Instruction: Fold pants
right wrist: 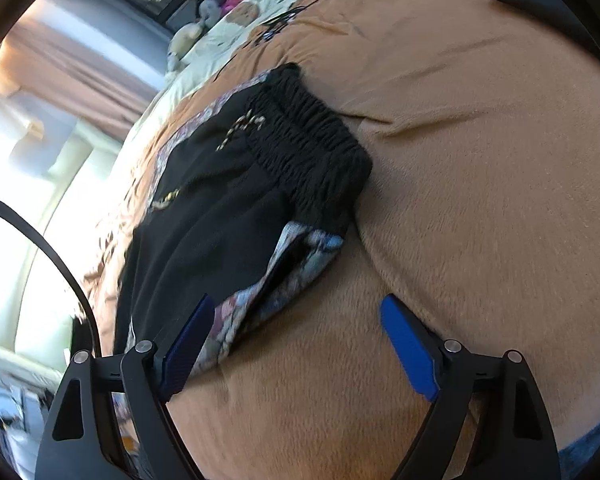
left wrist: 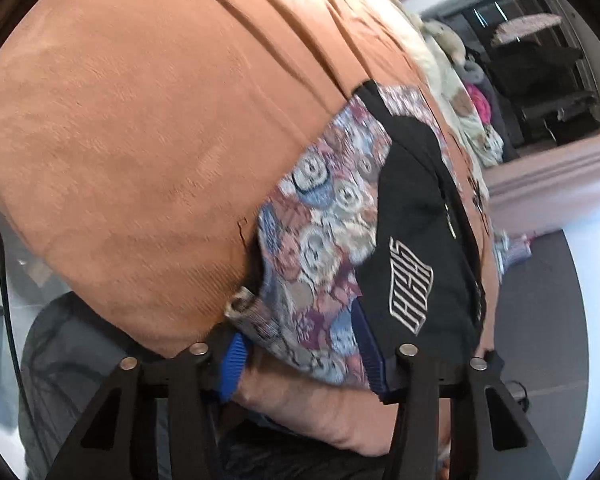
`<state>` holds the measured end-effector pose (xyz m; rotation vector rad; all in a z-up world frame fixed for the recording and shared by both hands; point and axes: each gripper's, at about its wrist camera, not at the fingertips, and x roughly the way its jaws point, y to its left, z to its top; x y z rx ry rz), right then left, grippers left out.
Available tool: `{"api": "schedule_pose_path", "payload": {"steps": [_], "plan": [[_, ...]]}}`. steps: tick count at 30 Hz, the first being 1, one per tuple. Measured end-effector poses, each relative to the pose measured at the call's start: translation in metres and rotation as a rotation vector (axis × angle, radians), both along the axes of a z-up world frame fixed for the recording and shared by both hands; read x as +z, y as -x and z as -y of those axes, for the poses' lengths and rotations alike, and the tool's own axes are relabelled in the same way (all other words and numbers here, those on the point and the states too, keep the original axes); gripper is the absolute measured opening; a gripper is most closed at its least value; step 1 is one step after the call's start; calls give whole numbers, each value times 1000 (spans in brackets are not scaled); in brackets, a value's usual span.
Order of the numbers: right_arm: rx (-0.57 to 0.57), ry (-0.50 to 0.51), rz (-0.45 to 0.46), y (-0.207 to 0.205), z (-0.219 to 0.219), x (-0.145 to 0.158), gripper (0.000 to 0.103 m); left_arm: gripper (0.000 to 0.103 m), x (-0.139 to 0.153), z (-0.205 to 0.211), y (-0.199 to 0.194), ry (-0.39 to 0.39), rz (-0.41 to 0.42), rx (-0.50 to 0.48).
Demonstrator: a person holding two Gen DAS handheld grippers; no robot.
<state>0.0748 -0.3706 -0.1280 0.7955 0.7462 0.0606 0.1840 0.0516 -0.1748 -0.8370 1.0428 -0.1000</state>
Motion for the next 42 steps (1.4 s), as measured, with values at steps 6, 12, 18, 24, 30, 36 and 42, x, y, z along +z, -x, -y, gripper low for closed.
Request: {"api": "schedule_pose_path", "payload": {"steps": [6, 12, 18, 24, 30, 36, 42], "plan": [[-47, -14, -2, -10, -2, 0, 74, 31, -2, 0, 0, -33, -1, 45], [-31, -63, 12, -21, -7, -3, 63, 32, -5, 5, 5, -26, 3, 33], [-21, -90, -1, -35, -4, -10, 23, 29, -7, 3, -4, -30, 24, 52], [-33, -115, 47, -19, 6, -3, 6, 6, 11, -1, -1, -34, 59, 77], [-48, -80, 99, -9, 2, 17, 6, 6, 55, 4, -7, -37, 185, 76], [-29, -74, 149, -14, 0, 35, 6, 6, 98, 10, -34, -39, 284, 67], [-17, -86, 174, -29, 4, 43, 6, 6, 130, 19, -65, -49, 343, 61]]}}
